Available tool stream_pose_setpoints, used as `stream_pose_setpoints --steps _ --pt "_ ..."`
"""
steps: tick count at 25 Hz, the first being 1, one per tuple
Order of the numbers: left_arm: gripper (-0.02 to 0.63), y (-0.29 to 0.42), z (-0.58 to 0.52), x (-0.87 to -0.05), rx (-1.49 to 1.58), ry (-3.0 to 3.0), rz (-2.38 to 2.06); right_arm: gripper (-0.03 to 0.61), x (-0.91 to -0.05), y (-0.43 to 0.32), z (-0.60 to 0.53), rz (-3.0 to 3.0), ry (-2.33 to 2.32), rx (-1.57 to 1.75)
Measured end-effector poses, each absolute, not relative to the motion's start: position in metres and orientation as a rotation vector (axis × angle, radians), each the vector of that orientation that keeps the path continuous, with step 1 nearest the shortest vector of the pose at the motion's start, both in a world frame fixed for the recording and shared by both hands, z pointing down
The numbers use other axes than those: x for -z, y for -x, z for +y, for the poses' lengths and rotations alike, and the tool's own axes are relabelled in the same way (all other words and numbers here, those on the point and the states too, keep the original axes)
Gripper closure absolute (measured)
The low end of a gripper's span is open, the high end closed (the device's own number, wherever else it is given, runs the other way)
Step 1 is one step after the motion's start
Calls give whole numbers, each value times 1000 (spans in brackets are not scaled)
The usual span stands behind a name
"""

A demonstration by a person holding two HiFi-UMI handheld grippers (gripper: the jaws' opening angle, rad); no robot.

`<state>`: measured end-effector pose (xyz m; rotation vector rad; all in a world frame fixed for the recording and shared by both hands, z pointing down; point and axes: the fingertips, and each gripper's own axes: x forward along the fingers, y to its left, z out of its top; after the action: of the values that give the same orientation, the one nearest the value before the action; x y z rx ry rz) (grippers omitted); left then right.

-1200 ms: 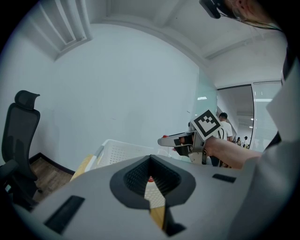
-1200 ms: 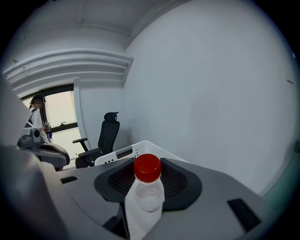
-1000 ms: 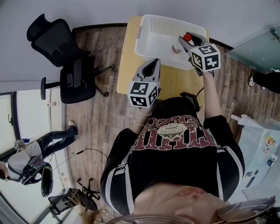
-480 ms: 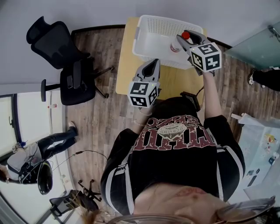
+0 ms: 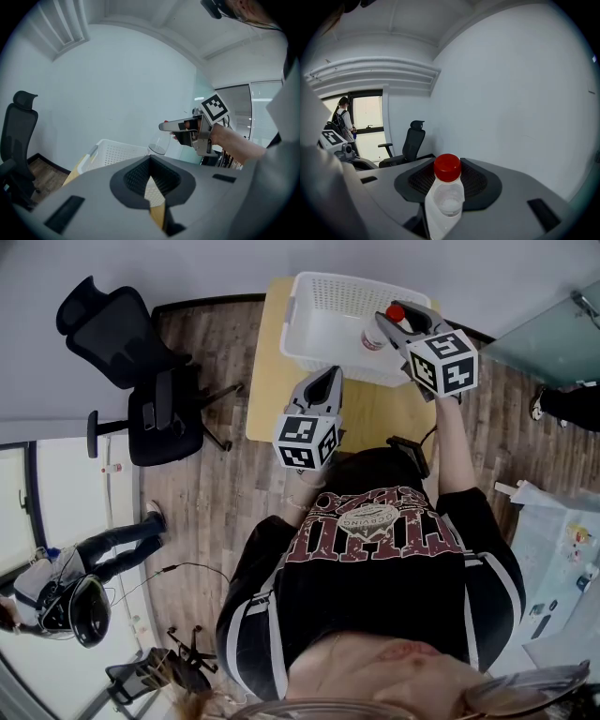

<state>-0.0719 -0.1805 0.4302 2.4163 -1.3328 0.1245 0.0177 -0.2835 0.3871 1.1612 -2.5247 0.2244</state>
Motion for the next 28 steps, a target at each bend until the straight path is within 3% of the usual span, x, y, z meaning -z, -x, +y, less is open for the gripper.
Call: stream_pose_setpoints --steps 28 --pt "566 45 -162 -431 -124 -2431 -1306 408 -344 -20 -241 -2604 -1088 -109"
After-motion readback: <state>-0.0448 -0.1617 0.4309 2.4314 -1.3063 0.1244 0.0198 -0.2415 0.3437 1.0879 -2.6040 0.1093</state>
